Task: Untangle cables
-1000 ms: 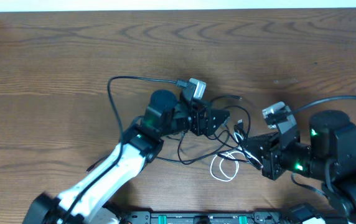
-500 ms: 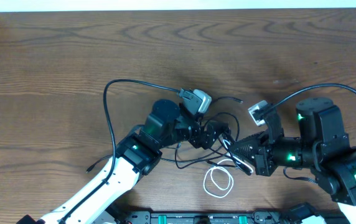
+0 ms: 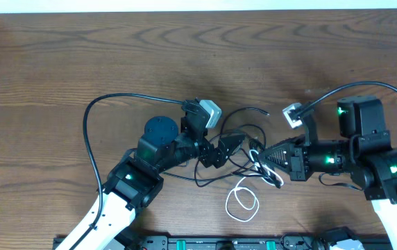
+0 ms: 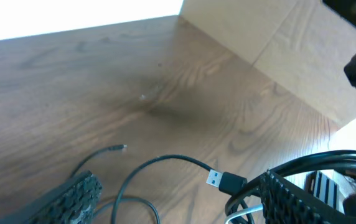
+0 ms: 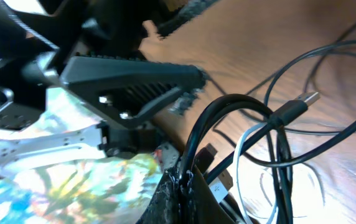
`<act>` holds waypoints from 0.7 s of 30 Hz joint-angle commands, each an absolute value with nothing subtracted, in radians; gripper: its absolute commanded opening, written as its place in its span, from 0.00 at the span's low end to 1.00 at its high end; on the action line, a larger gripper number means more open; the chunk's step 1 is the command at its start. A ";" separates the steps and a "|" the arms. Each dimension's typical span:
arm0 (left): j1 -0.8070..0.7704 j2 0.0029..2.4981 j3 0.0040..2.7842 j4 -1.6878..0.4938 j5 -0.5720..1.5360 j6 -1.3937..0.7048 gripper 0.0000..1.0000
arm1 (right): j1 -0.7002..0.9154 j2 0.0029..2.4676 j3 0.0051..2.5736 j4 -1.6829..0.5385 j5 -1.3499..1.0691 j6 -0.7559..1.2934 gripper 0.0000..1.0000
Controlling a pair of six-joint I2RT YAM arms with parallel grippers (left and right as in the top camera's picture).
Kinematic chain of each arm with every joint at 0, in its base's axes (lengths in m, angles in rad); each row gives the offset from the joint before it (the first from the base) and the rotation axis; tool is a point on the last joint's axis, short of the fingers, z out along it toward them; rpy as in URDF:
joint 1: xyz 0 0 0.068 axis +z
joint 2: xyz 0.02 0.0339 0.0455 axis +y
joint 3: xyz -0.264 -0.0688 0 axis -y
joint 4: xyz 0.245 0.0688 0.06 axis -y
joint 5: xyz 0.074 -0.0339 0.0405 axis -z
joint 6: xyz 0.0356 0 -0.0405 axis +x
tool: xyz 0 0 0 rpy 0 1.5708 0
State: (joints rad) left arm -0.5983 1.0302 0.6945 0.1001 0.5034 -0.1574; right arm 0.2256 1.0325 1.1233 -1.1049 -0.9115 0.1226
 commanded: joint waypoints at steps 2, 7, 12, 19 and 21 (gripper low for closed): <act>-0.602 1.036 0.701 0.073 0.543 -0.126 0.82 | 0.220 1.037 1.131 -1.116 -1.028 0.088 0.01; -0.602 1.036 0.701 0.064 0.571 -0.100 0.82 | 0.220 1.041 1.131 -1.118 -1.065 0.089 0.01; -0.602 1.036 0.700 0.058 0.622 -0.081 0.82 | 0.220 1.054 1.131 -1.122 -1.084 0.100 0.01; -0.602 1.028 0.700 0.047 0.683 -0.059 0.82 | 0.208 1.063 1.131 -1.122 -1.083 0.111 0.01; -0.602 1.023 0.700 0.048 0.690 -0.059 0.82 | 0.199 1.066 1.131 -1.122 -1.084 0.129 0.01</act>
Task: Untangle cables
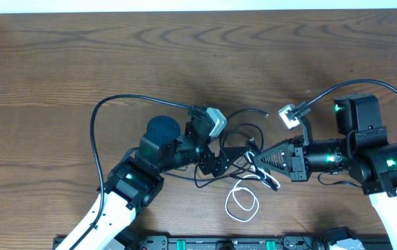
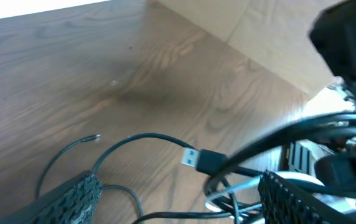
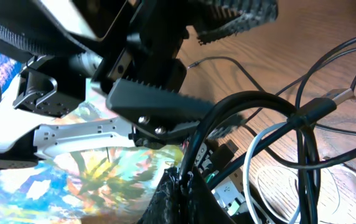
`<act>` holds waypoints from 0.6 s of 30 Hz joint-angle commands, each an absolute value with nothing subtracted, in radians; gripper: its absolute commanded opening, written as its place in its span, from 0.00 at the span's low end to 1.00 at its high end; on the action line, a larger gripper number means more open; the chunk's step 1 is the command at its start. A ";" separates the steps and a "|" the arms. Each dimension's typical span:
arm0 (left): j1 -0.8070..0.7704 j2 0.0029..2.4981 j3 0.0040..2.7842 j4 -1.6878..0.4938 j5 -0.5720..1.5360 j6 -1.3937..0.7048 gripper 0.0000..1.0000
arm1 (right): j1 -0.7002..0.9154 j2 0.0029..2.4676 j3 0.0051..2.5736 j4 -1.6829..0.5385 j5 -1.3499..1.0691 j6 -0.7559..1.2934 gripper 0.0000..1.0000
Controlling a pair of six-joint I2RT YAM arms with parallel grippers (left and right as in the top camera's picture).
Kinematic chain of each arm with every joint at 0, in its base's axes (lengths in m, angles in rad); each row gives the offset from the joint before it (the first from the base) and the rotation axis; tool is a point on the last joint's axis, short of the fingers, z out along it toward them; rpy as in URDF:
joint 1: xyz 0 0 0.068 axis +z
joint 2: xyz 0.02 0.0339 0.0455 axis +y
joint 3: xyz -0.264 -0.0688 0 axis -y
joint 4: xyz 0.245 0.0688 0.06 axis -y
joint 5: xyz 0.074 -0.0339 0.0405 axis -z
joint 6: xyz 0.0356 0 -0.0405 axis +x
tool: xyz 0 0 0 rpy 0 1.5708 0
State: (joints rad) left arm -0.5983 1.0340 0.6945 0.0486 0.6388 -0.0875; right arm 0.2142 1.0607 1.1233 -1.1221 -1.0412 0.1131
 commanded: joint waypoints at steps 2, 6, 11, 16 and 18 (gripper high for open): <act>-0.602 1.025 0.700 0.048 0.689 -0.056 0.82 | 0.197 1.066 1.131 -1.118 -1.097 0.138 0.01; -0.602 1.031 0.699 0.057 0.690 -0.056 0.82 | 0.197 1.067 1.131 -1.112 -1.160 0.138 0.01; -0.631 1.047 0.699 0.116 0.688 -0.056 0.82 | 0.198 1.067 1.131 -1.115 -1.184 0.146 0.01; -0.661 1.074 0.699 0.137 0.587 -0.056 0.82 | 0.198 1.067 1.131 -1.122 -1.224 0.146 0.01; -0.667 1.090 0.699 0.147 0.587 -0.057 0.79 | 0.198 1.067 1.131 -1.127 -1.233 0.146 0.01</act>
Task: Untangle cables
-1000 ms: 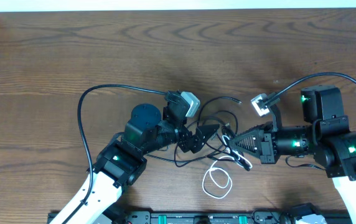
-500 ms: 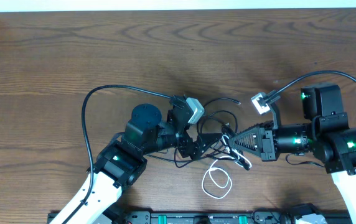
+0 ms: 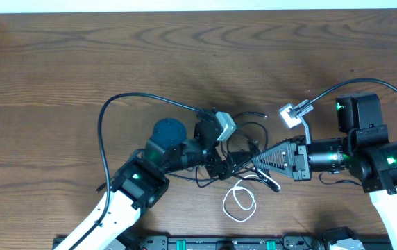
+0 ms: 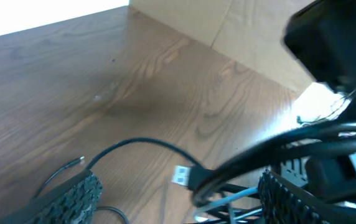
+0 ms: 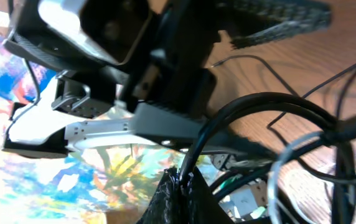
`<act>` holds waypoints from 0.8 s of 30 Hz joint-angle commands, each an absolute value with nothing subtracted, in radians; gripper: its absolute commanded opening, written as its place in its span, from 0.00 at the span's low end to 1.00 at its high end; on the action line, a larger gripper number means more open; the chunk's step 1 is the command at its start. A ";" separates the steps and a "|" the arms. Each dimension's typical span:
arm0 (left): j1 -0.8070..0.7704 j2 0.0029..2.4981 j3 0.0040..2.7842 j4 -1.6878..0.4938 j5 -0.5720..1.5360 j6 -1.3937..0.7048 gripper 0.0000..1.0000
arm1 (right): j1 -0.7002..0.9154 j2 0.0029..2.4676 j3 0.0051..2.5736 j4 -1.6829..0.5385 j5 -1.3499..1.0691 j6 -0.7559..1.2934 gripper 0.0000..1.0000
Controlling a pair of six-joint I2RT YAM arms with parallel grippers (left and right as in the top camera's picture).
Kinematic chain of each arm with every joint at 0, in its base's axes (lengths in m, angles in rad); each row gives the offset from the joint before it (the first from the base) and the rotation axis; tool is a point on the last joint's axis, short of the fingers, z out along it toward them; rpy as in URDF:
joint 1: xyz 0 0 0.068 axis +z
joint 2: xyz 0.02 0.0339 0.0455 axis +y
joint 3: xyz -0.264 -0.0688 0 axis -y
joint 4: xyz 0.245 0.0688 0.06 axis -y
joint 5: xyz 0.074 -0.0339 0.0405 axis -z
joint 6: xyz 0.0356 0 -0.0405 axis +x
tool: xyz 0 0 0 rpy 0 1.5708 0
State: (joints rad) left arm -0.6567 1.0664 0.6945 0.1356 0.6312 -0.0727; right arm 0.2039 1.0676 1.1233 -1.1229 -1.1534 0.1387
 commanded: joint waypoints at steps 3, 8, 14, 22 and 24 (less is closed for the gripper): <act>-0.669 1.109 0.699 0.169 0.586 -0.057 0.71 | 0.198 1.067 1.131 -1.137 -1.246 0.146 0.01; -0.668 1.145 0.699 0.268 0.585 -0.079 0.68 | 0.198 1.067 1.131 -1.169 -1.279 0.145 0.01; -0.669 1.181 0.699 0.376 0.583 -0.156 0.68 | 0.198 1.067 1.131 -1.202 -1.278 0.145 0.01; -0.668 1.177 0.699 0.337 0.595 -0.189 0.68 | 0.198 1.067 1.131 -1.200 -1.184 0.182 0.01; -0.668 1.160 0.699 0.319 0.595 -0.189 0.69 | 0.197 1.067 1.131 -1.200 -1.121 0.188 0.01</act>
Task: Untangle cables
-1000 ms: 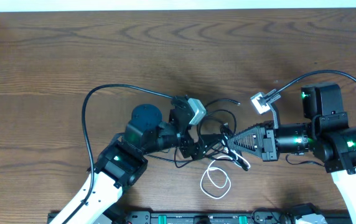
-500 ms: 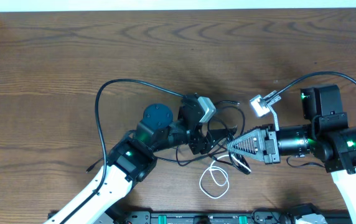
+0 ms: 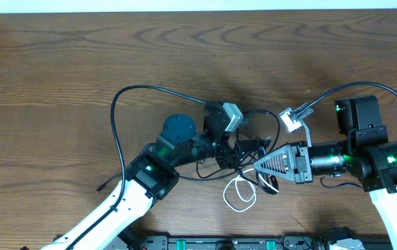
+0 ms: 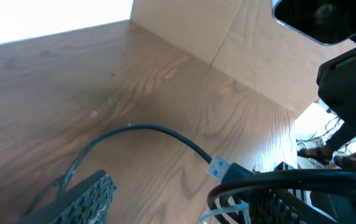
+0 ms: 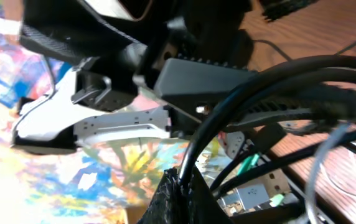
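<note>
A knot of black cables [image 3: 255,141] lies mid-table, and a thin white cable [image 3: 241,195] is looped just in front of it. My right gripper [image 3: 257,167] points left into the knot, shut on a thick black cable [image 5: 228,106] that arches up from its tip [image 5: 181,186]. My left gripper [image 3: 246,150] reaches in from the left and is open, its fingers [image 4: 81,199] wide apart. A black USB plug [image 4: 220,167] rests on the wood ahead of it, and black cable loops [image 4: 290,183] cross the right-hand finger.
The left arm's own black lead [image 3: 119,114] arcs over the table behind it. A black equipment rail [image 3: 219,243] runs along the front edge. A light cardboard wall [image 4: 228,37] stands past the table's right end.
My left arm has shifted right, bringing its open gripper further into the knot, close to the right gripper's tip. The right gripper sits slightly lower, still shut on the black cable.
My left gripper was open at the knot's left edge while the right held a black cable. At each later moment the left gripper was further right. Now its fingers are among the loops, and the right grip is unchanged.
</note>
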`<act>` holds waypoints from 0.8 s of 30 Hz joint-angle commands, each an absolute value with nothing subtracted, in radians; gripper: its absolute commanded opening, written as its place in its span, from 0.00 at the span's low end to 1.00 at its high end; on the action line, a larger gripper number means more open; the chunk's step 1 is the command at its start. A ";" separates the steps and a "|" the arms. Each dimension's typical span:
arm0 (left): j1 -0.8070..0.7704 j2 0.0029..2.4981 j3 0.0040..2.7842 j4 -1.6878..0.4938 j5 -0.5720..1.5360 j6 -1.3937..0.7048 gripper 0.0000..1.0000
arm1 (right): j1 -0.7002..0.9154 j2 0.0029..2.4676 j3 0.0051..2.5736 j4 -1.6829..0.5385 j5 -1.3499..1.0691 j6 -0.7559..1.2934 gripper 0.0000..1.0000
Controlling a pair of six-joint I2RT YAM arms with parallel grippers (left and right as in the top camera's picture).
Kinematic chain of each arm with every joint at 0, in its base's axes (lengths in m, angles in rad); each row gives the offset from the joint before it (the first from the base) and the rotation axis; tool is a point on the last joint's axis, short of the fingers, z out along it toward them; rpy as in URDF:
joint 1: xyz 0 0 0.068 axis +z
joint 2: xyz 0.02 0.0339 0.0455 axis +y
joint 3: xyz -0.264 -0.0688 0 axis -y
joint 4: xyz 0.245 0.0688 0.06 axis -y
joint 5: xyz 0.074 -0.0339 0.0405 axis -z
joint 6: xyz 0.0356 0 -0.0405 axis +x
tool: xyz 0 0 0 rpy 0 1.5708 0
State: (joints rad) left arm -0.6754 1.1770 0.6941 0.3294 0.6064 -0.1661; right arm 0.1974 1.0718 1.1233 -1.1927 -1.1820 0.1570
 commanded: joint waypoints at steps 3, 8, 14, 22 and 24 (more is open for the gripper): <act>-0.668 1.131 0.699 0.312 0.623 -0.189 0.69 | 0.197 1.067 1.131 -1.182 -1.105 0.199 0.01; -0.668 1.109 0.699 0.303 0.671 -0.189 0.70 | 0.196 1.067 1.131 -1.128 -1.115 0.236 0.01; -0.669 1.110 0.699 0.302 0.698 -0.209 0.70 | 0.196 1.067 1.131 -1.104 -1.217 0.239 0.01; -0.669 1.131 0.699 0.332 0.695 -0.208 0.68 | 0.213 1.067 1.131 -1.081 -1.351 0.239 0.01; -0.669 1.141 0.699 0.368 0.682 -0.208 0.61 | 0.226 1.067 1.131 -1.086 -1.354 0.239 0.01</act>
State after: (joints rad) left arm -0.6743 1.1217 0.6941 0.3264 0.6796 -0.2085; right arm 0.2043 1.0718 1.1233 -1.0863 -1.2640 0.2314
